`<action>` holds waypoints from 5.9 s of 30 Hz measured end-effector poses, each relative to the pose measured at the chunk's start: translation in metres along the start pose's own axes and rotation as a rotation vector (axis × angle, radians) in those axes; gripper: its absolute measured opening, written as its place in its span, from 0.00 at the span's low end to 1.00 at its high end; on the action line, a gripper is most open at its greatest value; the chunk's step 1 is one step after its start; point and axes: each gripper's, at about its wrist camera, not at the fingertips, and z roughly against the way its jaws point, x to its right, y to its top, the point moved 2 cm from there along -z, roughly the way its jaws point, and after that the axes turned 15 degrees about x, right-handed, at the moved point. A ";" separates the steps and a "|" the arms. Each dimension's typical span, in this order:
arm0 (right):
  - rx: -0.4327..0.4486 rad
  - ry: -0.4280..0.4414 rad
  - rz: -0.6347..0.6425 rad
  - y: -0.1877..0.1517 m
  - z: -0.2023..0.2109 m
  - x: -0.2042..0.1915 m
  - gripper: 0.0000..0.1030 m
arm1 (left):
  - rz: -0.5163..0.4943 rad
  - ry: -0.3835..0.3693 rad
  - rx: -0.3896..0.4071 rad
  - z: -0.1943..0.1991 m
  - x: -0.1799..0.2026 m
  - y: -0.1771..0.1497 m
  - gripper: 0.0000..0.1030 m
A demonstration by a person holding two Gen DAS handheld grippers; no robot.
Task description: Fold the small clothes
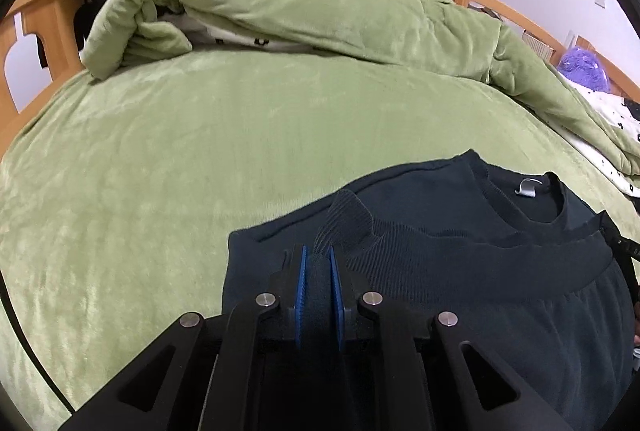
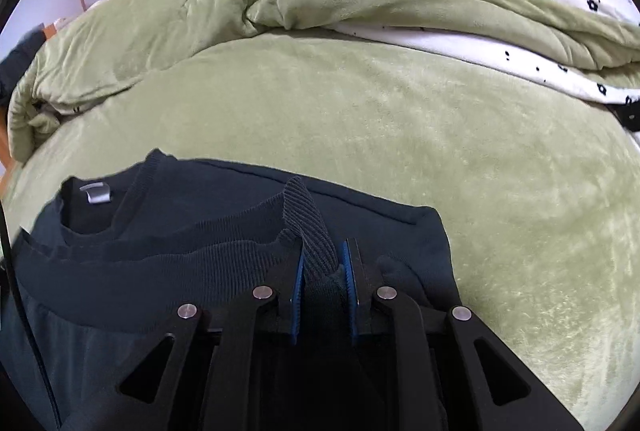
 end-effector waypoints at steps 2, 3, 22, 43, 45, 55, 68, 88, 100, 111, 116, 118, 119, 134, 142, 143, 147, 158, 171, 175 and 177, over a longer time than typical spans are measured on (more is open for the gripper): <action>0.000 0.011 -0.017 -0.001 -0.001 0.004 0.19 | 0.001 -0.003 -0.010 0.000 0.000 0.000 0.18; -0.005 0.008 -0.016 -0.001 -0.001 0.004 0.20 | -0.004 -0.002 -0.014 0.001 0.001 -0.001 0.18; 0.105 0.145 0.088 -0.032 0.112 -0.090 0.48 | -0.058 -0.044 0.057 0.106 -0.007 -0.031 0.51; 0.027 0.128 0.193 -0.132 0.162 -0.178 0.48 | 0.013 -0.018 0.026 0.173 -0.055 -0.084 0.53; -0.006 0.092 0.197 -0.141 0.156 -0.174 0.48 | 0.025 -0.028 0.021 0.177 -0.058 -0.086 0.53; 0.005 0.043 0.243 -0.156 0.165 -0.176 0.48 | 0.112 -0.111 -0.039 0.190 -0.071 -0.116 0.53; 0.028 0.050 0.282 -0.165 0.201 -0.171 0.48 | 0.255 -0.185 -0.095 0.158 -0.062 -0.133 0.52; 0.071 0.519 0.615 -0.217 0.233 -0.388 0.70 | 0.167 0.175 0.055 0.206 -0.188 -0.074 0.63; 0.146 0.246 0.741 -0.219 0.197 -0.419 0.22 | 0.185 0.158 0.036 0.193 -0.194 -0.088 0.63; 0.259 0.344 0.205 -0.066 0.254 -0.289 0.19 | 0.104 0.094 0.044 0.177 -0.122 -0.060 0.63; 0.302 0.242 0.034 -0.030 0.260 -0.178 0.19 | 0.044 0.048 0.052 0.167 -0.069 -0.043 0.63; 0.317 0.166 0.000 -0.027 0.258 -0.127 0.19 | 0.021 0.031 0.054 0.163 -0.049 -0.038 0.63; 0.317 0.131 -0.008 -0.029 0.256 -0.106 0.19 | 0.006 0.020 0.056 0.161 -0.036 -0.036 0.63; 0.168 -0.076 -0.069 -0.081 0.229 0.051 0.44 | -0.116 -0.076 0.033 0.144 0.099 -0.039 0.63; 0.216 -0.001 0.028 -0.069 0.239 0.054 0.55 | -0.098 -0.106 0.022 0.137 0.130 -0.037 0.63; 0.201 0.004 0.042 -0.069 0.233 0.052 0.56 | -0.100 -0.108 0.021 0.137 0.133 -0.038 0.63; 0.079 -0.026 0.054 -0.081 0.195 0.054 0.16 | -0.111 -0.109 0.014 0.136 0.138 -0.041 0.63; 0.048 -0.061 -0.016 -0.102 0.205 0.086 0.17 | -0.068 -0.121 0.000 0.128 0.126 -0.043 0.63; 0.116 0.039 0.067 -0.060 0.208 0.055 0.45 | -0.067 -0.137 0.030 0.125 0.120 -0.035 0.63; -0.018 0.036 0.073 -0.084 0.160 0.052 0.10 | -0.069 -0.133 0.027 0.125 0.117 -0.036 0.63; 0.069 0.068 0.123 -0.081 0.179 0.045 0.05 | -0.068 -0.134 0.023 0.124 0.113 -0.037 0.63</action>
